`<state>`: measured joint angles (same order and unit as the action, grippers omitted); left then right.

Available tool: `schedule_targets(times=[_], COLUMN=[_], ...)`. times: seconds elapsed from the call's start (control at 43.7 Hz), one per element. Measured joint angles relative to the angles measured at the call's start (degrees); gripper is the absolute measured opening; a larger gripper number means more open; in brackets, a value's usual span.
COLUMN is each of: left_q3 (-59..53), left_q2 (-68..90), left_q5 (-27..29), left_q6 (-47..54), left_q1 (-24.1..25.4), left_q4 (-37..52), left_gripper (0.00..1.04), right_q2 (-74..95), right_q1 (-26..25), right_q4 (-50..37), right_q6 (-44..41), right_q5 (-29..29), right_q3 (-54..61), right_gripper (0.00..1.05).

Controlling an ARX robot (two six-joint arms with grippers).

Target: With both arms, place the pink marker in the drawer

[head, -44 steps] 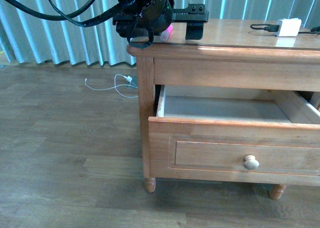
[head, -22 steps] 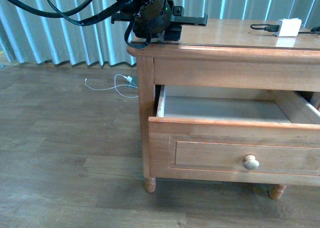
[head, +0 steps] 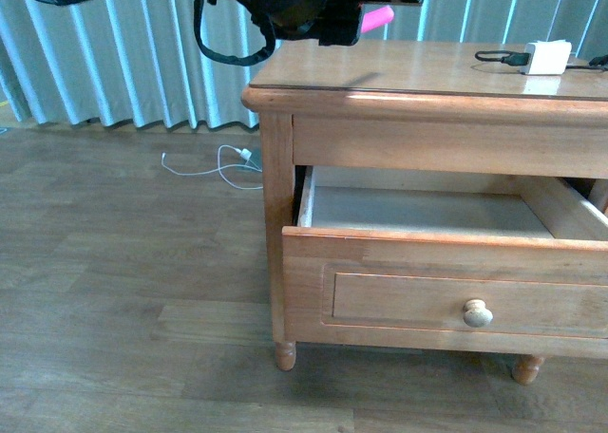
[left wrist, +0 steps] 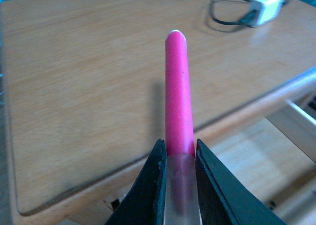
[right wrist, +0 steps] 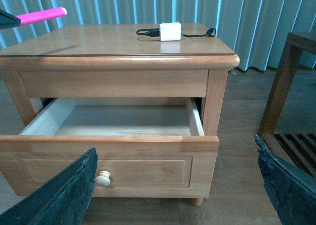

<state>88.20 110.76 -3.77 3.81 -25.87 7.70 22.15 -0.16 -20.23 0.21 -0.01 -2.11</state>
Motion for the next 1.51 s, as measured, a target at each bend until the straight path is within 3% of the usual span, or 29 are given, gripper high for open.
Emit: schedule_targets(times=[0.092, 0.389, 0.916, 1.053, 1.282, 1.511], left_q3=[-3.56, -10.32, -3.54, -1.46, -2.34, -8.46], left_q2=[-3.41, -5.84, 11.21, 15.26, 14.91, 9.35], left_q5=[-3.67, -6.99, -3.63, -0.04, 4.83, 6.86], left_q6=[2.64, 10.99, 9.14, 7.54, 7.41, 6.01], left_q1=[-0.92, -3.48, -5.31, -5.55, -5.27, -4.92], left_q4=[-0.33, -2.23, -0.81, -0.07, 3.39, 6.6], left_gripper=[0.14, 0.14, 0.14, 0.15, 0.53, 0.81], right_q2=[0.0, 0.0, 0.0, 0.0, 0.0, 0.0], right_q1=[0.0, 0.0, 0.0, 0.0, 0.0, 0.0], right_q4=[0.0, 0.0, 0.0, 0.0, 0.0, 0.0], right_q6=[0.0, 0.0, 0.0, 0.0, 0.0, 0.0], right_q5=[0.0, 0.0, 0.0, 0.0, 0.0, 0.0], right_q3=[0.0, -0.02, 0.0, 0.0, 0.0, 0.0], right_gripper=[0.96, 0.96, 0.96, 0.96, 0.96, 0.96])
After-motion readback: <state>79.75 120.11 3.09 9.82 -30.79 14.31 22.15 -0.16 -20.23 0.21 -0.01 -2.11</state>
